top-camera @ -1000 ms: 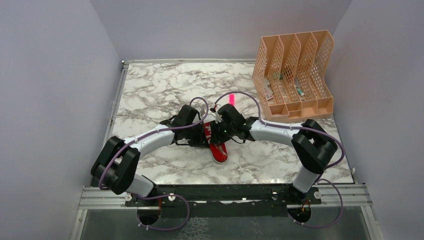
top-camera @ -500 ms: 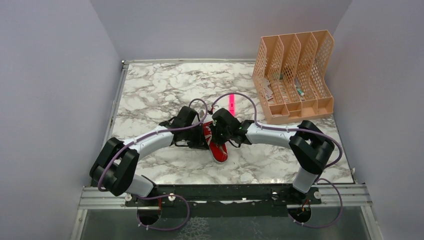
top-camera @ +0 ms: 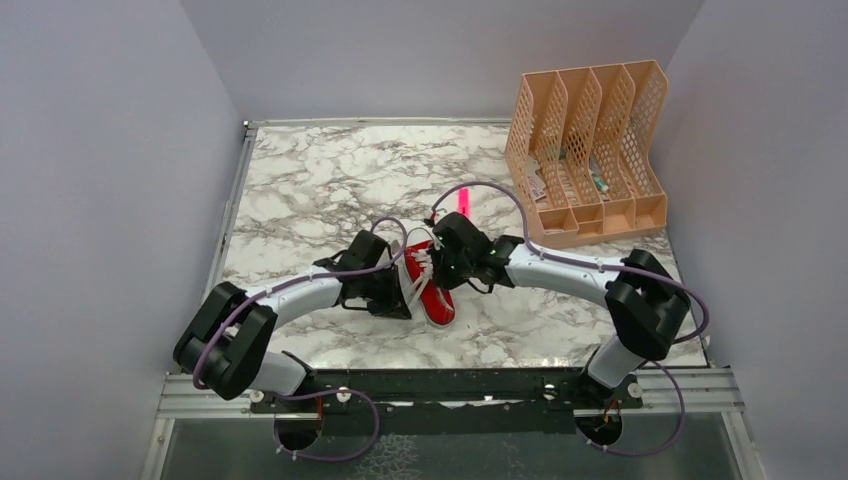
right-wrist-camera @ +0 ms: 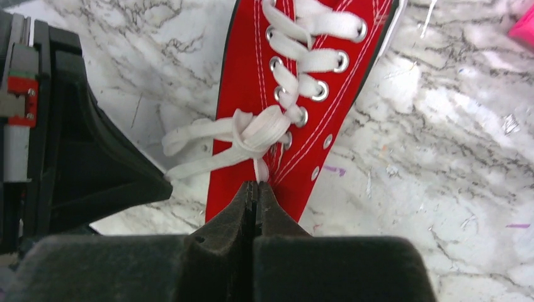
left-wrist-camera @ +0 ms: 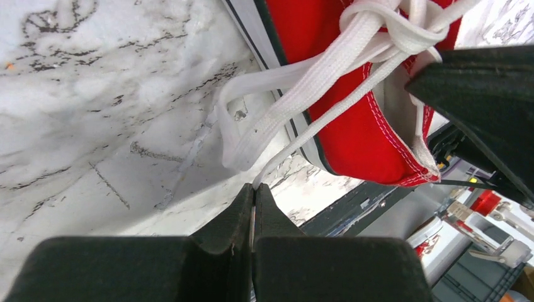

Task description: Tie the shoes

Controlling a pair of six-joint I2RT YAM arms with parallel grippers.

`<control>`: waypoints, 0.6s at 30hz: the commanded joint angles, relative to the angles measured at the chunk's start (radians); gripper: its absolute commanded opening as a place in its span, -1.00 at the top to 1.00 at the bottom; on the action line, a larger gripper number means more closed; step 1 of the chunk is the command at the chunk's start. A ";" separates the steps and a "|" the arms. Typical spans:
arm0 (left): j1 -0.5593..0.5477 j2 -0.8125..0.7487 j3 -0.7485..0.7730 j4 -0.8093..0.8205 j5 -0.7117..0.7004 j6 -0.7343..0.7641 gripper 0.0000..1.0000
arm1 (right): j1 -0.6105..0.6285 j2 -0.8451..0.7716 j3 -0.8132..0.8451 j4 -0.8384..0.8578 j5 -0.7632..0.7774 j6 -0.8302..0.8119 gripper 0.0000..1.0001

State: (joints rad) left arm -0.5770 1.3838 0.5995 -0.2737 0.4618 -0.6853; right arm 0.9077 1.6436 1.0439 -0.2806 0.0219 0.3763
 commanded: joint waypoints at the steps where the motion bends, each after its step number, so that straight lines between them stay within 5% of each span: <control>1: 0.009 -0.025 -0.020 0.056 0.035 -0.044 1.00 | -0.006 -0.065 -0.027 -0.074 -0.085 0.075 0.99; 18: 0.012 -0.006 -0.031 0.054 0.045 -0.038 1.00 | -0.007 -0.135 -0.069 -0.196 -0.049 0.111 0.99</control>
State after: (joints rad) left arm -0.5697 1.3788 0.5770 -0.2333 0.4828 -0.7219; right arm 0.9035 1.5448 0.9970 -0.4225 -0.0242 0.4808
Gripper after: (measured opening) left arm 0.006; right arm 0.012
